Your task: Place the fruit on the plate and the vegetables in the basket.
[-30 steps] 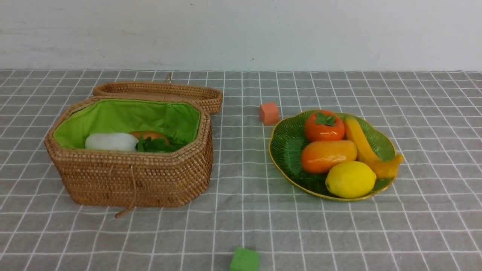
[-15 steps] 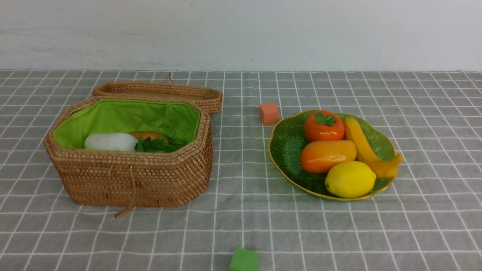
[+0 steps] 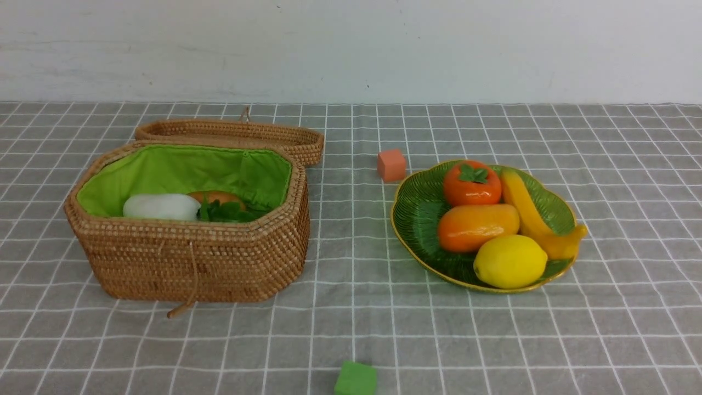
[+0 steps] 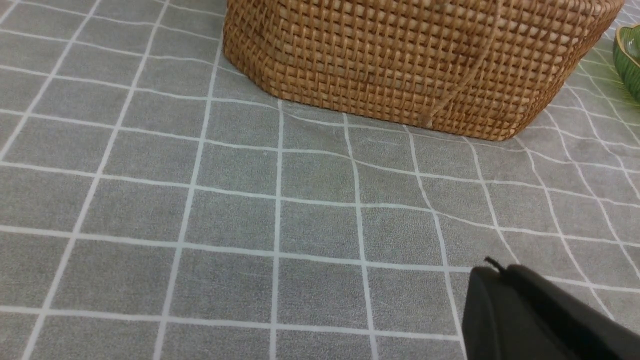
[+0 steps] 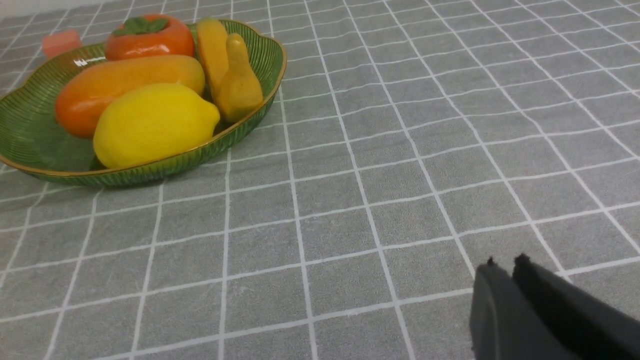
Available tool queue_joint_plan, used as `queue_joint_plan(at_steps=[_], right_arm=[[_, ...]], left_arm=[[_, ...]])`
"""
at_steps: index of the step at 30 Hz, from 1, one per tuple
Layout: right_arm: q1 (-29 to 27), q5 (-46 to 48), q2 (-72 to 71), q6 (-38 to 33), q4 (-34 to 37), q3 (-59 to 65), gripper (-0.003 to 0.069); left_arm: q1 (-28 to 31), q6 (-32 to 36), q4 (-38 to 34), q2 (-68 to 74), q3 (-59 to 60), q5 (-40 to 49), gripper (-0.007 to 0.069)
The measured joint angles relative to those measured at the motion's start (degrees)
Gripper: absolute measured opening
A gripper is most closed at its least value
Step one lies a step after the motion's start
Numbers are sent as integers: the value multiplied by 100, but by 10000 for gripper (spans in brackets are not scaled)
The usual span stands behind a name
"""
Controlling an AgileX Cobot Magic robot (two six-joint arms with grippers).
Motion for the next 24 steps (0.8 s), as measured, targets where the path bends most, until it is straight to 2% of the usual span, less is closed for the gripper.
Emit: queue_joint_plan(at_steps=[24], right_arm=[[0, 5, 0, 0, 0, 0, 87]], left_arm=[[0, 0, -6, 0, 0, 0, 0]])
